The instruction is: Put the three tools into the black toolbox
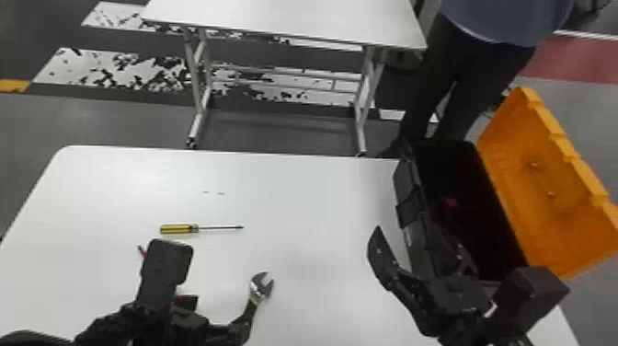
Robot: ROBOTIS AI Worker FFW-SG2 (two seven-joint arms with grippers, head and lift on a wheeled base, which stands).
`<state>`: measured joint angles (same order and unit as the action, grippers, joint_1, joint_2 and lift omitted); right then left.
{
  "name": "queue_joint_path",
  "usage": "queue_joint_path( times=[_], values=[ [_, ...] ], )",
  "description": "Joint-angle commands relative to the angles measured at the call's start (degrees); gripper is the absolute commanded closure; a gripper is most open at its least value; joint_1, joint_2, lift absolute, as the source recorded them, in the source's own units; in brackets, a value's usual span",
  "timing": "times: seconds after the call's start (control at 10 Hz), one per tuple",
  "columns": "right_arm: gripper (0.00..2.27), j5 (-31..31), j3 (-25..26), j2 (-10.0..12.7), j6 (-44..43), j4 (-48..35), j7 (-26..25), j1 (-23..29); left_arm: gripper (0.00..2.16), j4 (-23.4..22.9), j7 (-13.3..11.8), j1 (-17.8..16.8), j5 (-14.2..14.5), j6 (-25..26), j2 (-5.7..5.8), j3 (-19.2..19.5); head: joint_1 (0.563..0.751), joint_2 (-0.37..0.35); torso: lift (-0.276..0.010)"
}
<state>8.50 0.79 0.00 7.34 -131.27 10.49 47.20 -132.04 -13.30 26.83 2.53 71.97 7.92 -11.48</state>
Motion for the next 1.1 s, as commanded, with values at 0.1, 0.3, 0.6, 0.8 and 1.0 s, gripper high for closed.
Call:
queue_joint_path(
  times=[0.1, 0.3, 0.6, 0.8, 1.0],
  values=[
    [0.12, 0.5, 0.1, 0.1, 0.0, -0.7, 0.1, 0.2, 0.15, 2.9, 0.8, -4.2, -0.8, 6.9, -0.01, -3.9, 0.695, -0.159, -0.051],
    [0.12, 1.0, 0.4, 0.1, 0.0, -1.1, 0.1, 0.4, 0.15, 4.6, 1.6, -6.7, -1.6, 10.4, -0.27, -6.5, 0.695, -0.175, -0.051],
    [0.12, 2.7, 1.6, 0.1, -0.3, -1.2, 0.2, 0.5, 0.15, 6.3, 4.5, -11.4, -3.3, 18.1, -1.50, -10.6, 0.695, -0.207, -0.051],
    [0.12, 3.9, 2.4, 0.1, -0.5, -1.1, 0.9, 0.3, 0.15, 8.4, 4.7, -13.0, -5.0, 18.1, -2.29, -12.1, 0.695, -0.221, -0.051],
    [0.12, 4.5, 2.9, 0.1, -0.7, -0.7, 1.0, 0.0, 0.15, 10.8, 4.9, -14.6, -5.5, 18.1, -3.17, -13.0, 0.695, -0.240, -0.051]
  ],
)
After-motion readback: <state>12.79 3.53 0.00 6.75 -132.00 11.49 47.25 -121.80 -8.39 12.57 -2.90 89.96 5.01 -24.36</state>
